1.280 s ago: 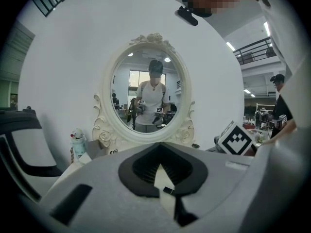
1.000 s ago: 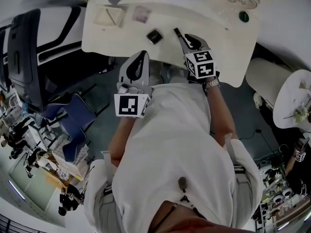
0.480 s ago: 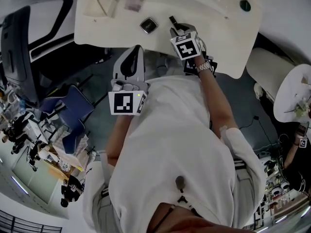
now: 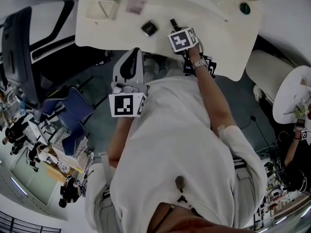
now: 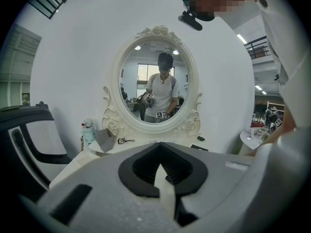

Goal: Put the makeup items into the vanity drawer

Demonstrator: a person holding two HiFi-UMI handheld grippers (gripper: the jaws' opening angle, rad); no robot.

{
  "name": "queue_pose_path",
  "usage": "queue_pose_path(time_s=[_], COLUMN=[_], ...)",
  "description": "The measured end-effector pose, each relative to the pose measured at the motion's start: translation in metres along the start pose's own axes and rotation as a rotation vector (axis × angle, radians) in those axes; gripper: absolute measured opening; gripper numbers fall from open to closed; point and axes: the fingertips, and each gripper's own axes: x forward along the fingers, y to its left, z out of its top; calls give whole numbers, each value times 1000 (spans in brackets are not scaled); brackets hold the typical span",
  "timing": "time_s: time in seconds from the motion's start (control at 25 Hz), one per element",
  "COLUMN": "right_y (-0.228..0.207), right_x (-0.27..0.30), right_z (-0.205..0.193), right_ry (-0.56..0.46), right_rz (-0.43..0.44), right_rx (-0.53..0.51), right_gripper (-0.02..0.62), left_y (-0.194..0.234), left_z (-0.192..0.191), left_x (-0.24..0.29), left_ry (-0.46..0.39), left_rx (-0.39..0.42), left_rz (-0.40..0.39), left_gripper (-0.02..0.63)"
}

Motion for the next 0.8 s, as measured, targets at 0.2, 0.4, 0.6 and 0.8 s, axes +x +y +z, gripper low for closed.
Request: queue_pose_path(time_s=[0.2,0.4,0.6,0.8], right_y=[-1,-2,-6,-9], right_x=[11,20,15,0], right_z=[-1,-5,1,14], right_ry=[50,111,89,22], right_rz=[-22,-42,-58,-73], right_rx=[11,31,55,66], right_gripper=[141,126,97,97], left_y=[13,26,28,28], left_z=[-5,-4,-2,3], left_x=[-7,-13,-14,-10], left_ry=[-1,-12,-24,-42], left_rx=[-21,-41,-40,-33], left_rz=[44,83,86,62], left_gripper=[6,6,6,6])
